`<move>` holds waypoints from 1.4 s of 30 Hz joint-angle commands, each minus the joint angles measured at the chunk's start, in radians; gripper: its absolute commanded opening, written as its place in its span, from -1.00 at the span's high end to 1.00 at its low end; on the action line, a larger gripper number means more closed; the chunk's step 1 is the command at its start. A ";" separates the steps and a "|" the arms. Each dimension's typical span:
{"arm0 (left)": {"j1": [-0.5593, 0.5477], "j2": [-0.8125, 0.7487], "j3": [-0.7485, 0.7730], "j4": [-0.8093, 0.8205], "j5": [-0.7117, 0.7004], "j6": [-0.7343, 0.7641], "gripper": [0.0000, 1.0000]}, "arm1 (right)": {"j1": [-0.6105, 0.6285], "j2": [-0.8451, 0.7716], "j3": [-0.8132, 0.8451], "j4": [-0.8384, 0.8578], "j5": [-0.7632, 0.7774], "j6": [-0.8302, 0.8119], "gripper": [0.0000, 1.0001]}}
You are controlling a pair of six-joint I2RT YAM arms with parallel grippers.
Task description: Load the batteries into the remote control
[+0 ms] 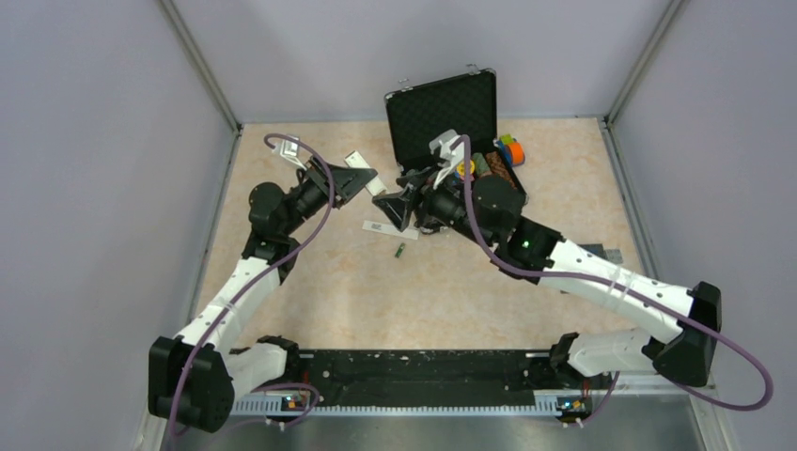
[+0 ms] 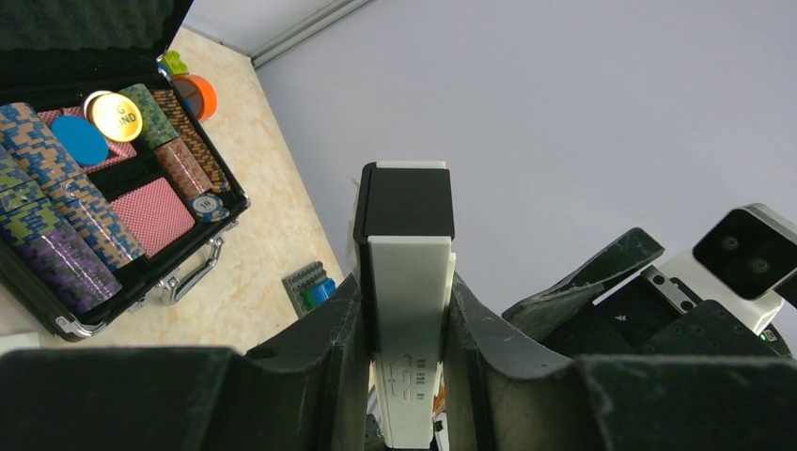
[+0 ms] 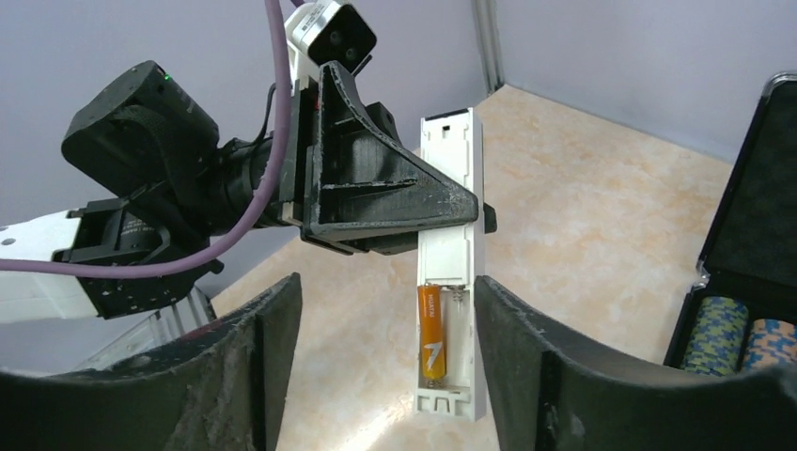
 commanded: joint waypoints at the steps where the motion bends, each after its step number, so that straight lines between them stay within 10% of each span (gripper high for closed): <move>1: 0.005 -0.019 0.060 0.059 -0.009 0.017 1.00 | 0.007 -0.070 0.066 -0.066 0.052 0.048 -0.50; 5: 0.005 -0.031 0.058 0.082 -0.021 0.009 1.00 | 0.005 -0.076 0.126 -0.184 0.139 0.083 -0.98; 27: 0.003 -0.094 0.033 0.149 -0.085 -0.002 1.00 | -0.074 0.008 0.143 -0.339 0.007 0.895 -0.98; 42: 0.001 -0.134 -0.019 0.153 -0.095 -0.010 1.00 | -0.082 0.058 0.127 -0.233 -0.001 0.950 -0.98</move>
